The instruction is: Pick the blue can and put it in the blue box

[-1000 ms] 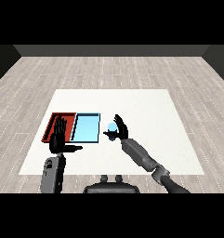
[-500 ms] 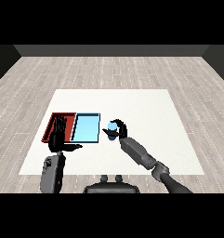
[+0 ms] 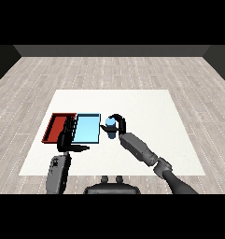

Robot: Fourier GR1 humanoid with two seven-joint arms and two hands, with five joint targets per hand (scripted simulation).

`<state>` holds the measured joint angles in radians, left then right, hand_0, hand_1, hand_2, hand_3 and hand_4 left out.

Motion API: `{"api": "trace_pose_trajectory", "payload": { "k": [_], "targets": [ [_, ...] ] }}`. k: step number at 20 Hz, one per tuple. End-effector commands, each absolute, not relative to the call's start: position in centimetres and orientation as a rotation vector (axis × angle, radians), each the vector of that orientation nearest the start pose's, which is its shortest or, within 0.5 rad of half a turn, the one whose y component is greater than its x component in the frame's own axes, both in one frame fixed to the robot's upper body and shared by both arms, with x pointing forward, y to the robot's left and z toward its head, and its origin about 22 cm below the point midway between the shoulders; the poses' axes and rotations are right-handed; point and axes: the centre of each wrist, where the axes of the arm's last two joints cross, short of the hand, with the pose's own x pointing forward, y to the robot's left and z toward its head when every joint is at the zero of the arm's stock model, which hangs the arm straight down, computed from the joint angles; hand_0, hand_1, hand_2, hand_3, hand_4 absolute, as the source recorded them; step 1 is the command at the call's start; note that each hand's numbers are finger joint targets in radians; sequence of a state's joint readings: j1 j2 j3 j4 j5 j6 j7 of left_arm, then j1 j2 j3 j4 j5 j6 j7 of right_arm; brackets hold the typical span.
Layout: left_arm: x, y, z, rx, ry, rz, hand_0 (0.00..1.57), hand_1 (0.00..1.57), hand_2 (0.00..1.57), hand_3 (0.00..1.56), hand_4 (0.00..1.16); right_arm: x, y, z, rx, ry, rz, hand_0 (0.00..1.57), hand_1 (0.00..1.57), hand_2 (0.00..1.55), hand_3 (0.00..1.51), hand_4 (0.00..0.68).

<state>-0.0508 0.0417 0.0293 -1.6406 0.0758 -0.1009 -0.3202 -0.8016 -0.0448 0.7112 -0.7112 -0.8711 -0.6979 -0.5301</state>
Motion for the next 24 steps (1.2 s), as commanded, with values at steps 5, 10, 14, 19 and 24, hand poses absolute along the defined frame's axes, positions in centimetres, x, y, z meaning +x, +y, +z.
{"api": "trace_pose_trajectory", "payload": {
  "k": [5, 10, 14, 19, 24],
  "targets": [
    [25.1, 19.7, 1.3, -0.162, -1.912, -0.131, 0.0, 0.0, 0.0, 0.0, 0.0, 35.6, -6.7, 3.5, -0.045, -1.843, 0.072, 1.44, 1.44, 1.45, 1.4, 0.615],
    [25.9, 18.5, 1.5, -0.207, -1.862, -0.147, 0.0, 0.0, 0.0, 0.0, 0.0, 34.9, -7.6, 5.2, -0.097, -1.858, 0.116, 1.42, 1.42, 1.45, 1.4, 0.616],
    [26.1, 18.3, 1.4, -0.207, -1.861, -0.146, 0.0, 0.0, 0.0, 0.0, 0.0, 32.6, -12.5, 5.3, -0.098, -1.856, 0.129, 1.42, 1.42, 1.45, 1.4, 0.616],
    [27.2, 16.6, 1.1, -0.289, -1.823, -0.158, 0.0, 0.0, 0.0, 0.0, 0.0, 30.8, -13.0, 5.6, -0.118, -1.861, 0.141, 1.44, 1.44, 1.45, 1.4, 0.606],
    [27.1, 15.4, 0.8, -0.329, -1.754, -0.139, 0.0, 0.0, 0.0, 0.0, 0.0, 30.5, -14.2, 7.2, -0.073, -1.879, 0.167, 1.45, 1.45, 1.45, 1.4, 0.612]
  ]
}}
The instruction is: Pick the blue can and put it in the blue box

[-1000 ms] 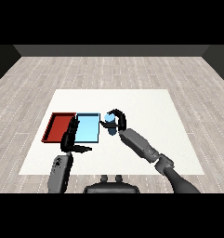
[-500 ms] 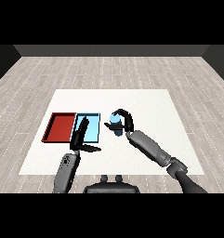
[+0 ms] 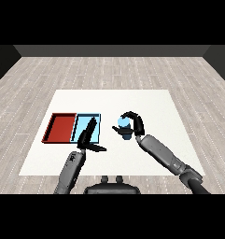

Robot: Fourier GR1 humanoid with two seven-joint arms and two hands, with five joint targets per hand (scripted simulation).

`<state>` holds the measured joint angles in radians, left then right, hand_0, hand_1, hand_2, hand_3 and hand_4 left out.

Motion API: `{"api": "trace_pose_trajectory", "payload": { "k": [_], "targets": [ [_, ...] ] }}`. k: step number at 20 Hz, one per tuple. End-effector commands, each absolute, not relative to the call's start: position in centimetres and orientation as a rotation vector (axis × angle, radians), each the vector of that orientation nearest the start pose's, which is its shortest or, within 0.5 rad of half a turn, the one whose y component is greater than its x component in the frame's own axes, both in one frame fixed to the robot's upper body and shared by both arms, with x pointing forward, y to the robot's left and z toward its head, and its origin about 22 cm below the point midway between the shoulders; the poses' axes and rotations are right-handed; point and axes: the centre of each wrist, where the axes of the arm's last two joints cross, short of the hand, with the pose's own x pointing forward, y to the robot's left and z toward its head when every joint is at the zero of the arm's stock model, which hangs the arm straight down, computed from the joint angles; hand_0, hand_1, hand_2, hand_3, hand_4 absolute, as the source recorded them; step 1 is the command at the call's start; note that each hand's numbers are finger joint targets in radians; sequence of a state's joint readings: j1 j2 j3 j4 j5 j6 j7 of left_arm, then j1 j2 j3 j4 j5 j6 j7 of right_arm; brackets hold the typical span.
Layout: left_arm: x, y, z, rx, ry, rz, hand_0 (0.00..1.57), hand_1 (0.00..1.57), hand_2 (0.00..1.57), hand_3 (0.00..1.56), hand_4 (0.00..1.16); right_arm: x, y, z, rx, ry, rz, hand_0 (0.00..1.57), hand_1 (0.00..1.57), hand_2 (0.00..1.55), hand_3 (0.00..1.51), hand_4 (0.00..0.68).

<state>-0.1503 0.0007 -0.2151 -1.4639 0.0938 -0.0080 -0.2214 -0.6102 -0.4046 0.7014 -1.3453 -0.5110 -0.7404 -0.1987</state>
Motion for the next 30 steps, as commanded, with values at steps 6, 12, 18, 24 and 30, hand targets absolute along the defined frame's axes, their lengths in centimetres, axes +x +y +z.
{"api": "trace_pose_trajectory", "payload": {
  "k": [6, 12, 18, 24, 30],
  "targets": [
    [28.3, 11.9, 0.5, -0.311, -1.743, -0.192, 0.0, 0.0, 0.0, 0.0, 0.0, 31.5, -12.8, 8.0, -0.074, -1.89, 0.175, 1.48, 1.48, 1.47, 1.4, 0.619],
    [26.9, 12.4, -0.2, -0.33, -1.732, -0.15, 0.0, 0.0, 0.0, 0.0, 0.0, 30.9, -11.3, 8.5, -0.052, -1.906, 0.211, 1.49, 1.49, 1.47, 1.4, 0.611],
    [26.3, 12.8, -1.4, -0.349, -1.69, -0.117, 0.0, 0.0, 0.0, 0.0, 0.0, 28.2, -12.5, 6.9, -0.017, -1.912, 0.227, 1.48, 1.48, 1.47, 1.4, 0.603],
    [27.9, 11.7, -2.0, -0.349, -1.671, -0.116, 0.0, 0.0, 0.0, 0.0, 0.0, 30.3, -9.9, 7.6, 0.009, -1.924, 0.217, 1.49, 1.49, 1.46, 1.39, 0.609],
    [30.1, 10.5, -2.3, -0.346, -1.665, -0.127, 0.0, 0.0, 0.0, 0.0, 0.0, 29.7, -9.9, 8.1, 0.003, -1.915, 0.266, 1.48, 1.48, 1.46, 1.39, 0.609]
  ]
}}
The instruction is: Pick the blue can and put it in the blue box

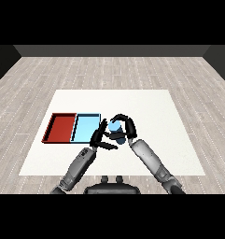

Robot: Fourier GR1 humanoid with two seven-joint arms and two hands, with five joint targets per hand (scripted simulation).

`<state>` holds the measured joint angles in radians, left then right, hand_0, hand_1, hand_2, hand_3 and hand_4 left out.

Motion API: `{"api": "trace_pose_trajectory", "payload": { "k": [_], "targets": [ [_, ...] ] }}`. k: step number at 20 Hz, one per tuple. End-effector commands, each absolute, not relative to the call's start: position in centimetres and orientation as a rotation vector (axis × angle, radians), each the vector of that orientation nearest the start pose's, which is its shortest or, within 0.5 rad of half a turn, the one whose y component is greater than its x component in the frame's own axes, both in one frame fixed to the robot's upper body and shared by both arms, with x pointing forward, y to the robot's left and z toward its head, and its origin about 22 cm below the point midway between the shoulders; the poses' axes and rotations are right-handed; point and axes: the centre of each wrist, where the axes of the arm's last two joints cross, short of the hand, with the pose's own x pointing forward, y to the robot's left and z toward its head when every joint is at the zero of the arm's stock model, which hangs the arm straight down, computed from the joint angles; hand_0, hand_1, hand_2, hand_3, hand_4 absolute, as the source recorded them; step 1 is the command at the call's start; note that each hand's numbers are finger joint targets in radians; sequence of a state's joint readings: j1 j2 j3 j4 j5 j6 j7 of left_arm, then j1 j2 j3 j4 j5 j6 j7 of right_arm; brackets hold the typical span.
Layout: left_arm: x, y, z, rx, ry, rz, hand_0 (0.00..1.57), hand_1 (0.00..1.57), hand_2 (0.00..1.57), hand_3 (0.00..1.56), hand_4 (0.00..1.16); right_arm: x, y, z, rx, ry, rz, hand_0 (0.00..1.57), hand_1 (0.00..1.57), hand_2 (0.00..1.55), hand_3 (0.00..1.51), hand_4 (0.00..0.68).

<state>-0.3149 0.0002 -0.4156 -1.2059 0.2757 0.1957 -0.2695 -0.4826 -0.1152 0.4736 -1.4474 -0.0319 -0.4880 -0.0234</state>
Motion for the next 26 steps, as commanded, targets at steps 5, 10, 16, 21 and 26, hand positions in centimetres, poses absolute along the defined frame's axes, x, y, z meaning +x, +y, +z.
{"api": "trace_pose_trajectory", "payload": {
  "k": [5, 10, 16, 21, 26],
  "targets": [
    [27.8, 12.0, -3.0, -0.365, -1.689, -0.128, 0.0, 0.0, 0.0, 0.0, 0.0, 30.8, -8.3, 8.0, 0.051, -1.925, 0.277, 1.47, 1.47, 1.46, 1.41, 0.621],
    [28.9, 9.4, -0.8, -0.395, -1.664, -0.113, 0.0, 0.0, 0.0, 0.0, 0.0, 30.4, -6.5, 7.5, 0.09, -1.914, 0.228, 1.46, 1.46, 1.45, 1.39, 0.628],
    [28.5, 8.5, -2.6, -0.414, -1.687, -0.122, 0.0, 0.0, 0.0, 0.0, 0.0, 29.9, -8.6, 6.9, 0.112, -1.907, 0.159, 1.46, 1.46, 1.45, 1.39, 0.589],
    [29.7, 7.8, 0.1, -0.421, -1.69, -0.125, 0.0, 0.0, 0.0, 0.0, 0.0, 30.2, -5.7, 7.5, 0.165, -1.897, 0.144, 1.46, 1.46, 1.45, 1.38, 0.597],
    [30.1, 6.8, -1.4, -0.309, -1.64, -0.159, 0.0, 0.0, 0.0, 0.0, 0.51, 28.7, -6.2, 6.0, 0.2, -1.876, 0.102, 1.47, 1.47, 1.47, 1.4, 0.595]
  ]
}}
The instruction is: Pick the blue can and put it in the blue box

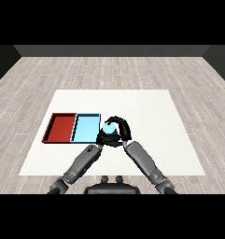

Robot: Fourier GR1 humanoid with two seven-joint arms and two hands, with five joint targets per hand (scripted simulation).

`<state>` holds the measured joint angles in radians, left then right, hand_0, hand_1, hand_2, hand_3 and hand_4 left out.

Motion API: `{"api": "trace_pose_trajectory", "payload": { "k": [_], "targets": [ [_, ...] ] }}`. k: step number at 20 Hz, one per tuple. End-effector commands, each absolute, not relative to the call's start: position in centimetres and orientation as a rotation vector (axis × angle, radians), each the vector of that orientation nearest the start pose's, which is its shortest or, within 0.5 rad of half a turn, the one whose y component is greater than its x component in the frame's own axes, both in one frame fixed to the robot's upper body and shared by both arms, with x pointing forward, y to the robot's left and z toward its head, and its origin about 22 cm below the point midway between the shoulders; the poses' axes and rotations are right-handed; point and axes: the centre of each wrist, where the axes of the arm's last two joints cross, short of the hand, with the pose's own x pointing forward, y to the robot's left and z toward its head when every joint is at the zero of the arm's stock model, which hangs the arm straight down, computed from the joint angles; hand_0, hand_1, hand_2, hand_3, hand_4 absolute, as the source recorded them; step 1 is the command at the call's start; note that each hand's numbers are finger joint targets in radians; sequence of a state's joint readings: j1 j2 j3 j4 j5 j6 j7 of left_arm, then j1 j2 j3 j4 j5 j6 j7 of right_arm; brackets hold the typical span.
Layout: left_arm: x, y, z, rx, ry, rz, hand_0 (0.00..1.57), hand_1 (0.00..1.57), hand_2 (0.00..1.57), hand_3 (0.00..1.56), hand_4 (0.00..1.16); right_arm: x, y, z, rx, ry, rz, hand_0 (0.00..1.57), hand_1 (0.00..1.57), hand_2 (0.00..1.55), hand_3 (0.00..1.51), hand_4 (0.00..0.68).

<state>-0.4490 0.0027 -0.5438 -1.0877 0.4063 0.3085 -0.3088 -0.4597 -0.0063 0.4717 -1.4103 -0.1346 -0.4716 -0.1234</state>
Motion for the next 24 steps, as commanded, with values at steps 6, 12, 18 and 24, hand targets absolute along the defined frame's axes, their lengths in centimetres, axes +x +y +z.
{"api": "trace_pose_trajectory", "payload": {
  "k": [6, 12, 18, 24],
  "targets": [
    [28.7, 6.6, -2.1, -0.401, -1.625, 0.061, 1.44, 1.44, 1.41, 1.22, 0.62, 28.2, -6.1, 8.1, 0.276, -1.901, 0.037, 1.45, 1.45, 1.44, 1.39, 0.615],
    [28.7, 6.2, -4.9, -0.371, -1.668, 0.049, 1.57, 1.57, 1.57, 1.5, 0.91, 29.5, -7.0, 6.8, 0.28, -1.887, 0.023, 1.44, 1.44, 1.44, 1.39, 0.617],
    [30.0, 6.1, -3.3, -0.37, -1.758, 0.063, 1.57, 1.57, 1.57, 1.53, 1.1, 28.2, -7.9, 6.2, 0.342, -1.867, 0.013, 1.29, 1.29, 1.35, 1.29, 0.473],
    [30.0, 6.3, -3.4, -0.344, -1.788, 0.063, 1.57, 1.57, 1.57, 1.54, 1.12, 28.6, -7.1, 6.4, 0.289, -1.858, 0.148, 0.0, 0.0, 0.0, 0.0, 0.0]
  ]
}}
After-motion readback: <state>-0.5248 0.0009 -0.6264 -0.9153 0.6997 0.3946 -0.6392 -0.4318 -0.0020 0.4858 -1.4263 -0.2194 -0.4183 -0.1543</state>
